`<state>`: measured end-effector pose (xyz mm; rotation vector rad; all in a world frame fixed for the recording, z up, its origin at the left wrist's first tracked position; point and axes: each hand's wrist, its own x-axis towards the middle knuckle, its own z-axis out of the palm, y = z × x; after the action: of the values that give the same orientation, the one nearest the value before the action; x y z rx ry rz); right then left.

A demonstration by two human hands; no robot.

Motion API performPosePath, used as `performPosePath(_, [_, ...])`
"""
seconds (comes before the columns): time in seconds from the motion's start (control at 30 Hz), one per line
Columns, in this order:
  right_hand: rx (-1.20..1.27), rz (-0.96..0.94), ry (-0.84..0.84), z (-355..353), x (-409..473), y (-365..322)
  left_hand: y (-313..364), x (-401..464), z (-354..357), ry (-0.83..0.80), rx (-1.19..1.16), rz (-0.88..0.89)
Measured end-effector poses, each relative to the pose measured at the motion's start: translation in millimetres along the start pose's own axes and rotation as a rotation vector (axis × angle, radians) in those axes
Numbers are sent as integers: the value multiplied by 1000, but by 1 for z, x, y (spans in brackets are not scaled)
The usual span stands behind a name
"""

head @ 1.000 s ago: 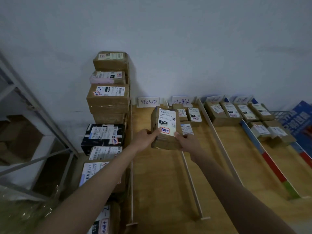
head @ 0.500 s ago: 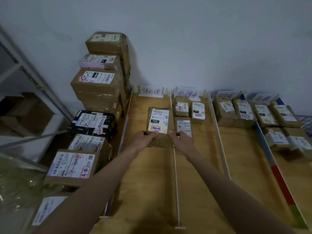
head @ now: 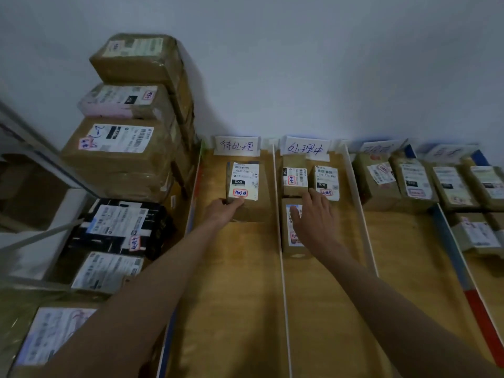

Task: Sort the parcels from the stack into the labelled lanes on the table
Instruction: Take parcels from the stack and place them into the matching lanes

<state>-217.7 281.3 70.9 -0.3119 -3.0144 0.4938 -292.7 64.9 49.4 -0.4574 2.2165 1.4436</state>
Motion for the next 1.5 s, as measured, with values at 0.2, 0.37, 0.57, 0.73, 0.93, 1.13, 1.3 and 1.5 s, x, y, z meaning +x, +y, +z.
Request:
performPosePath(0.2, [-72,23,-20,22,39,11,10,84,16,-39,67,21])
performPosePath(0.37, [-36,54,4,37,53,28,9,135,33,-33,101,13])
performPosePath(0.57, [-13,84,5,48,54,44,10,167,47,-19,118,30])
performPosePath(0.73, [-26,87,8,48,55,47,5,164,55,167,348,152])
performPosePath(0.93, [-47,85,5,51,55,48,-26,140,63,258,816,682])
performPosePath(1.13, [-121,64,-13,54,43,52,-25,142,65,161,1017,639])
performPosePath(1.3, [-144,49,15,44,27,51,-13,129,55,137,1091,621])
performPosePath(1.5, [-166,30,31,16,8,36,-12,52,32,215,1103,633])
